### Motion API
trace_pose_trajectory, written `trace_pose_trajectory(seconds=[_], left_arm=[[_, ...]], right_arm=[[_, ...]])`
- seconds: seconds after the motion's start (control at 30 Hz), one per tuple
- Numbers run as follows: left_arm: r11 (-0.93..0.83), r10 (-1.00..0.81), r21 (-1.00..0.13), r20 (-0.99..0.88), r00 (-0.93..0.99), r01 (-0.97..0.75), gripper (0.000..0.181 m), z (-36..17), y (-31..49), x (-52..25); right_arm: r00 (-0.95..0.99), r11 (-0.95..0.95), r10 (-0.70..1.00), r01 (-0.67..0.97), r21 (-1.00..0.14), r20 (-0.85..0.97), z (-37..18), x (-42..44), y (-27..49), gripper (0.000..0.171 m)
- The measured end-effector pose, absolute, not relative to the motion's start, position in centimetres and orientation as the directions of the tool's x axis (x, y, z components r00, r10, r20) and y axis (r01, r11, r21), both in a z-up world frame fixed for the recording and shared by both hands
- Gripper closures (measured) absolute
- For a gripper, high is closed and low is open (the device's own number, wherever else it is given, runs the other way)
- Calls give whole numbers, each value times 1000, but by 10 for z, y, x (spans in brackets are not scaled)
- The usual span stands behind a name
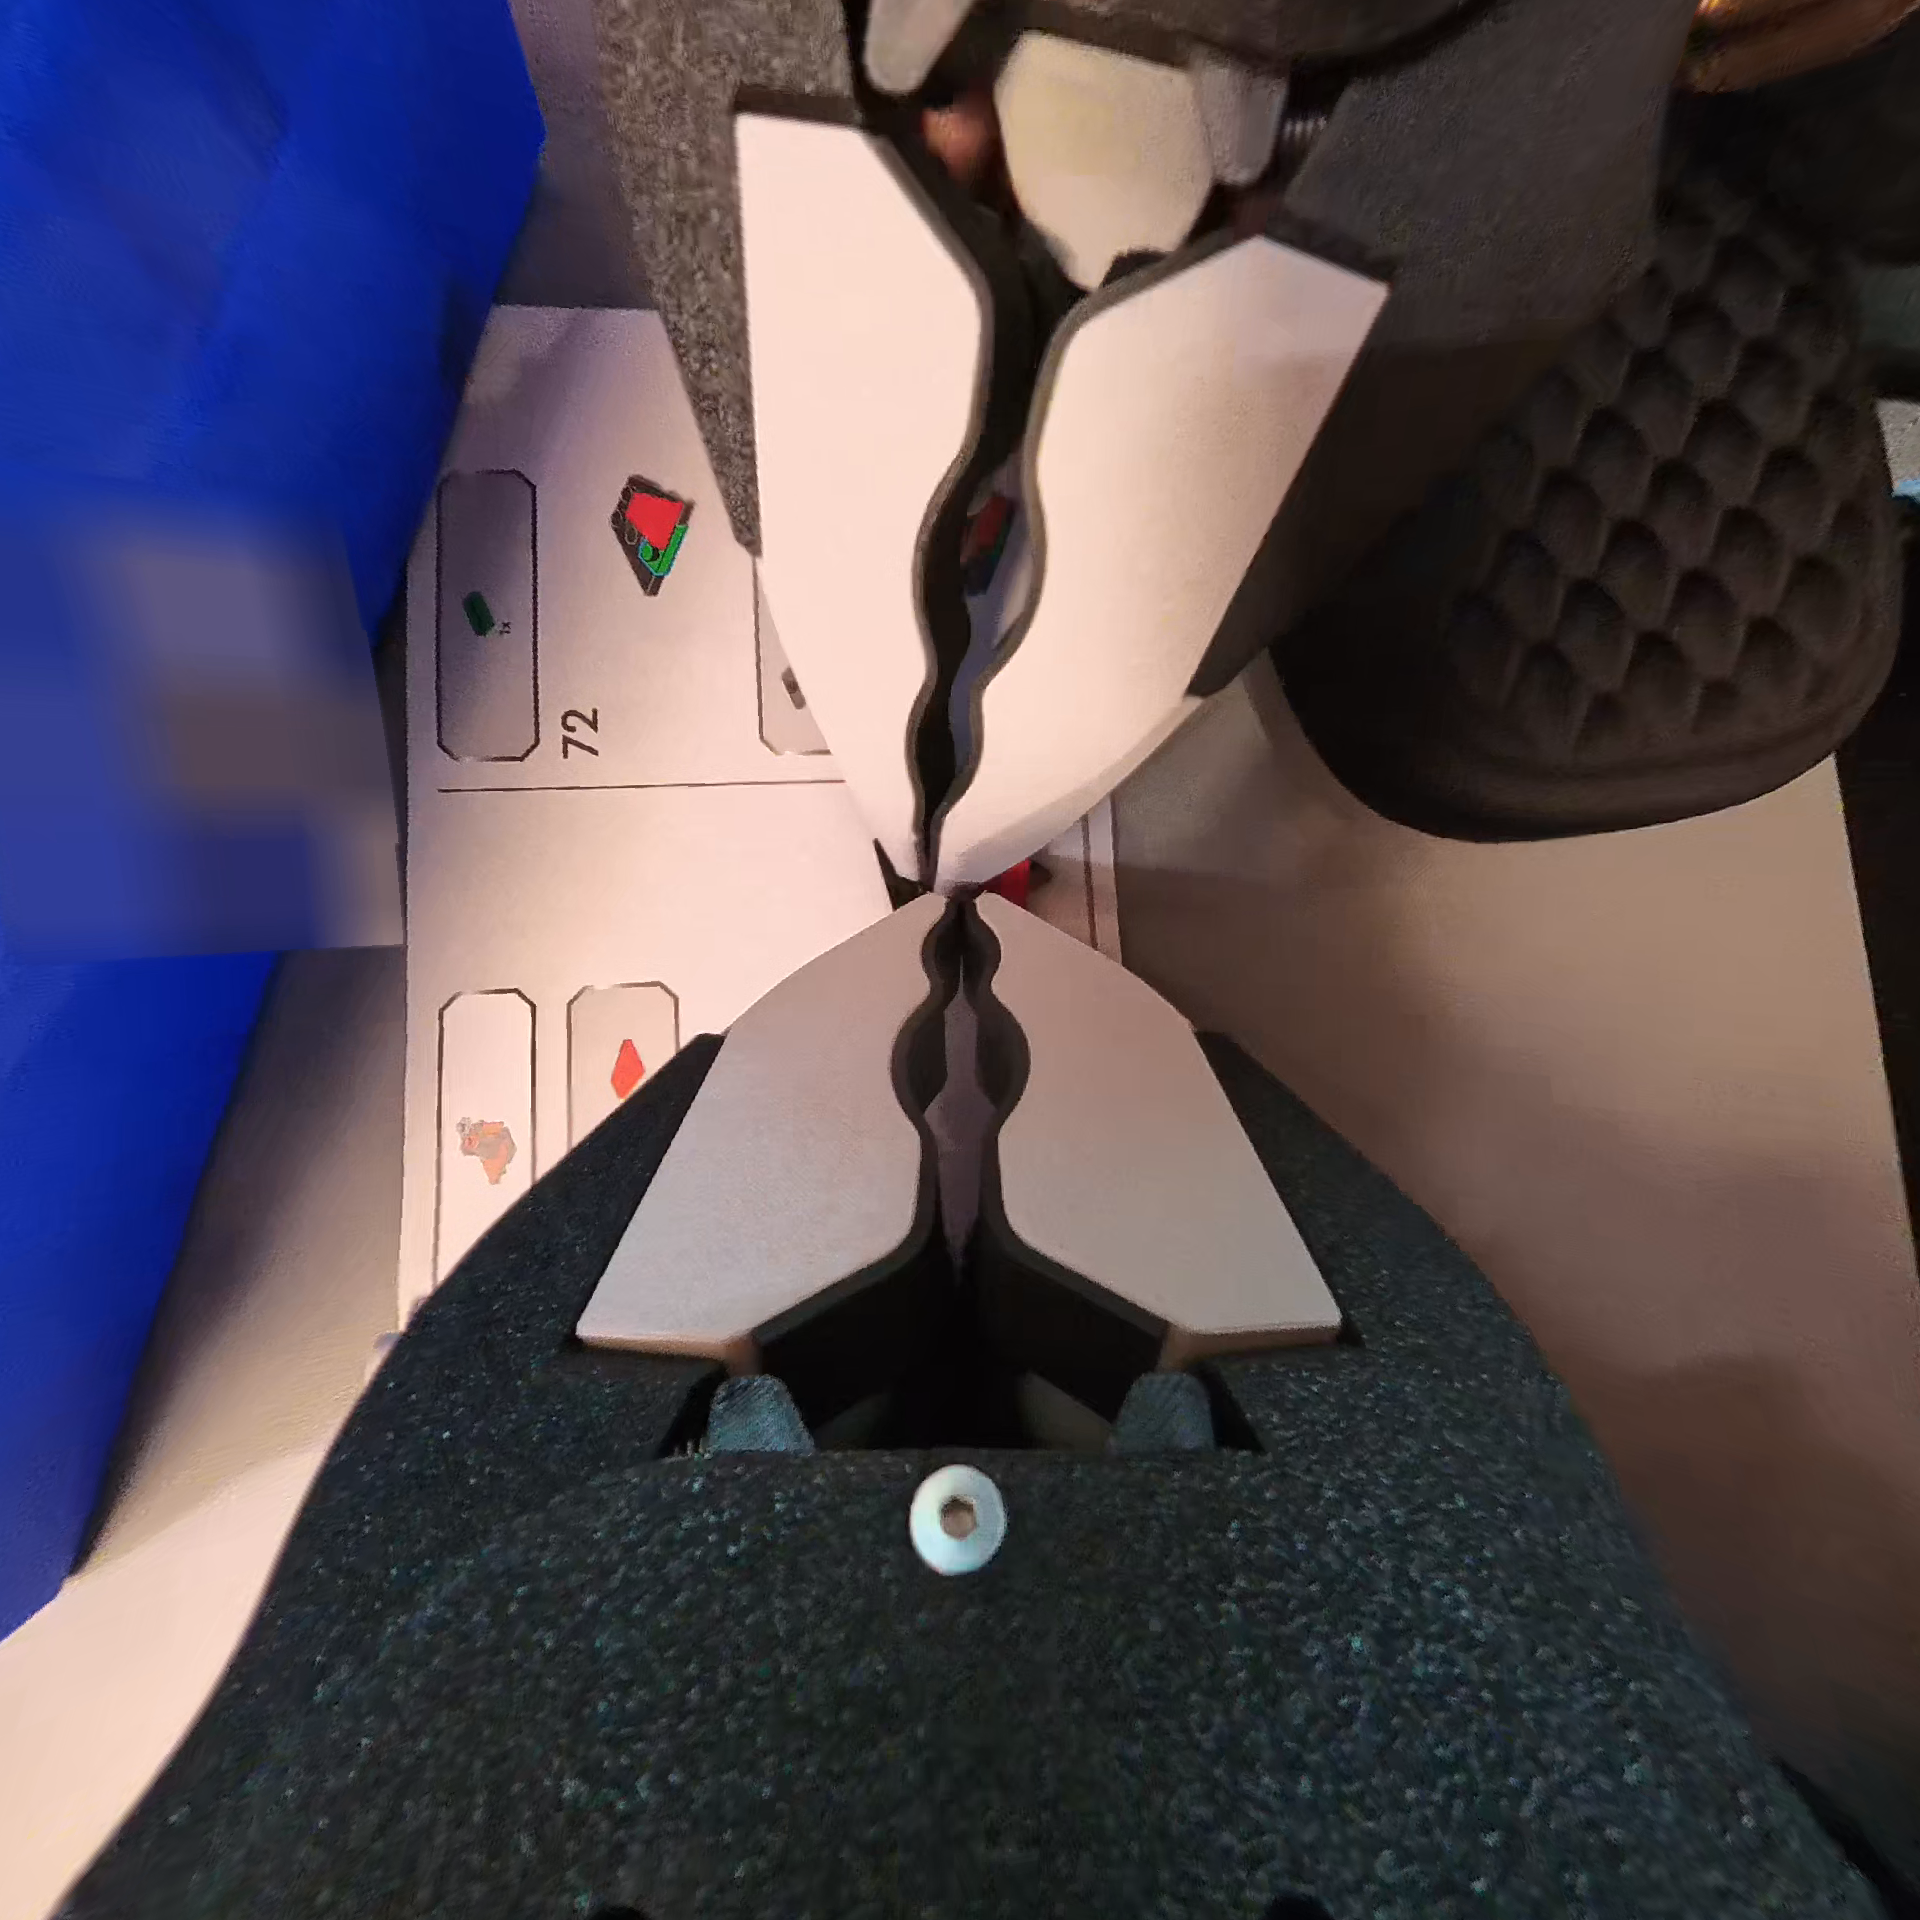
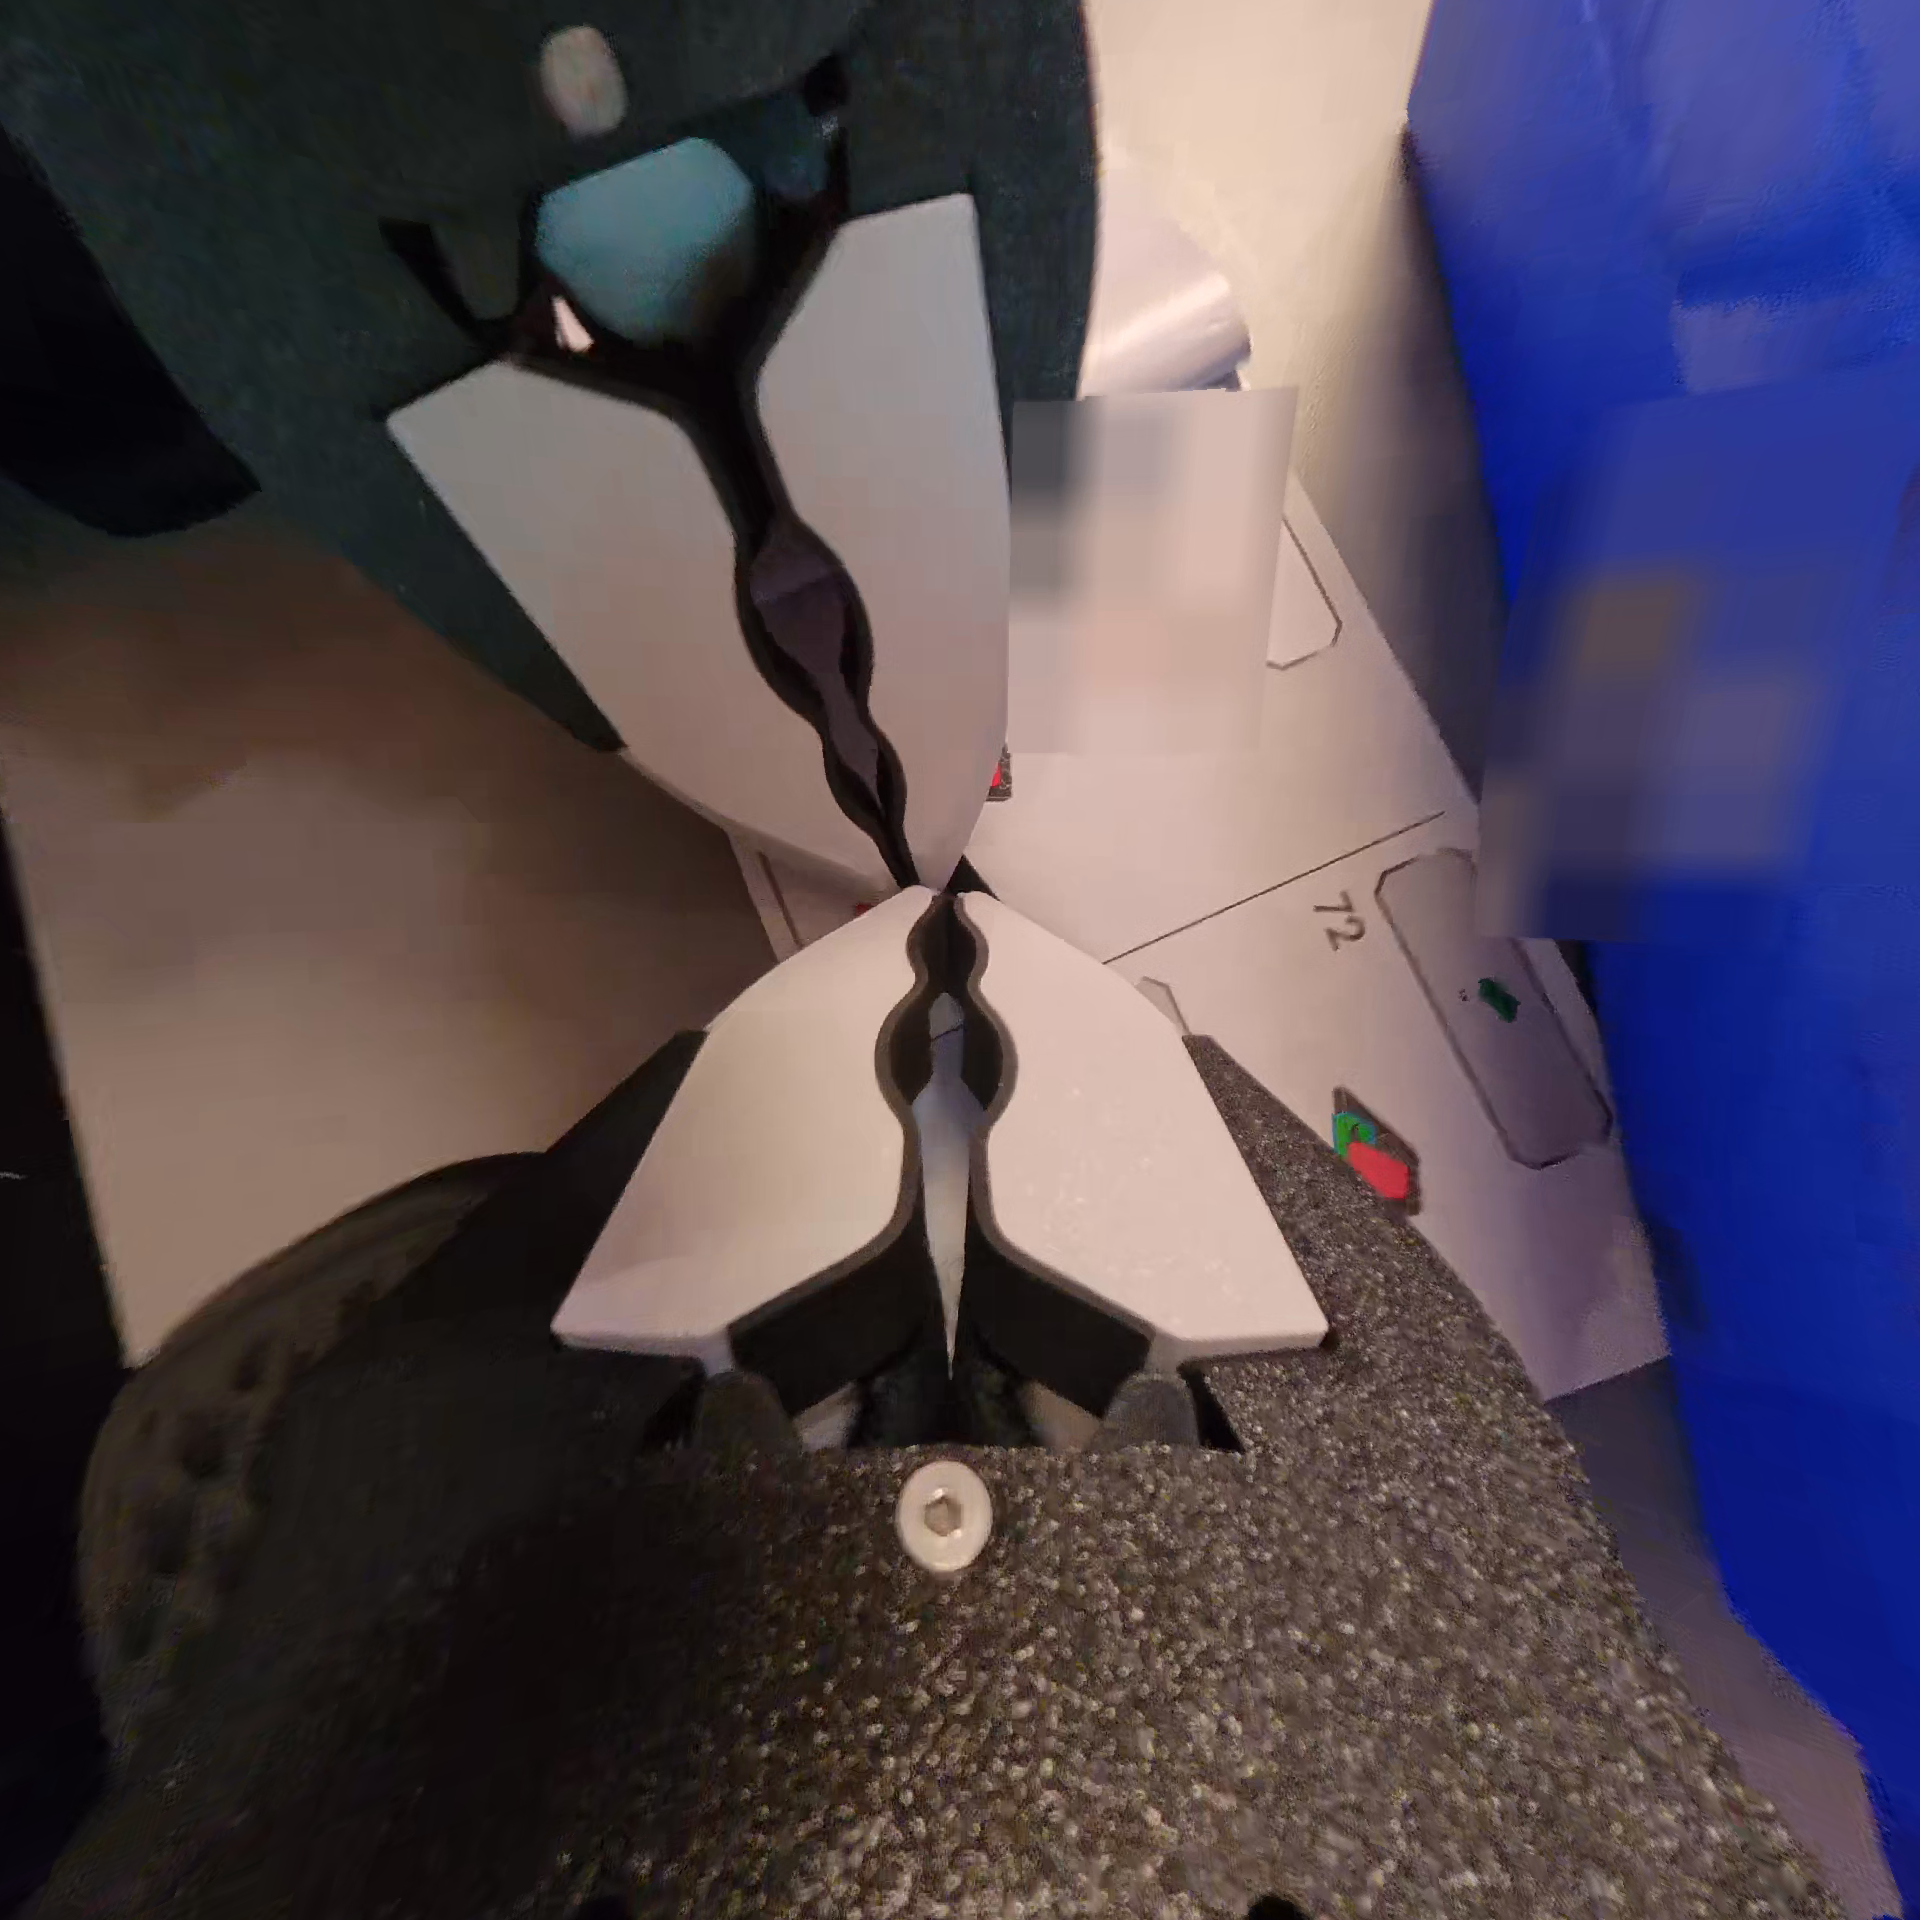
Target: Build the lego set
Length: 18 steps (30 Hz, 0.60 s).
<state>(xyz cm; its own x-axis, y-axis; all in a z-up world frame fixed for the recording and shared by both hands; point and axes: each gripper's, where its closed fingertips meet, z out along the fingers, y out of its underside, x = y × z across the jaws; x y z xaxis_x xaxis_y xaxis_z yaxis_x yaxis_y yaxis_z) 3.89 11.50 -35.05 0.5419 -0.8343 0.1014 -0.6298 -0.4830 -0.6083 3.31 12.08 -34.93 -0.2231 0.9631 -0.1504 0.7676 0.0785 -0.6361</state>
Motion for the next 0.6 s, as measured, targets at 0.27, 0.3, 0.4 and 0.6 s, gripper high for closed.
trace_pose_trajectory(seconds=[0.27, 0.3, 0.4, 0.6], left_arm=[[-454, -802, -653, 3, 597, -606, 181, -342, 117, 37], [-448, -803, -652, -6, 596, -611, 181, -340, 116, 38], [-444, -810, -642, -11, 587, -625, 174, -336, 110, 41], [-520, -754, -614, 5, 656, -593, 152, -343, 110, 44]], right_arm=[[-270, 123, 958, 692, -711, -97, -338, 34, 119, 171], [-270, 121, 958, 690, -713, -98, -336, 37, 119, 170], [-279, 162, 958, 708, -687, -61, -336, 47, 124, 156], [-394, 324, 918, 687, -651, 41, -339, 47, 127, 149]])
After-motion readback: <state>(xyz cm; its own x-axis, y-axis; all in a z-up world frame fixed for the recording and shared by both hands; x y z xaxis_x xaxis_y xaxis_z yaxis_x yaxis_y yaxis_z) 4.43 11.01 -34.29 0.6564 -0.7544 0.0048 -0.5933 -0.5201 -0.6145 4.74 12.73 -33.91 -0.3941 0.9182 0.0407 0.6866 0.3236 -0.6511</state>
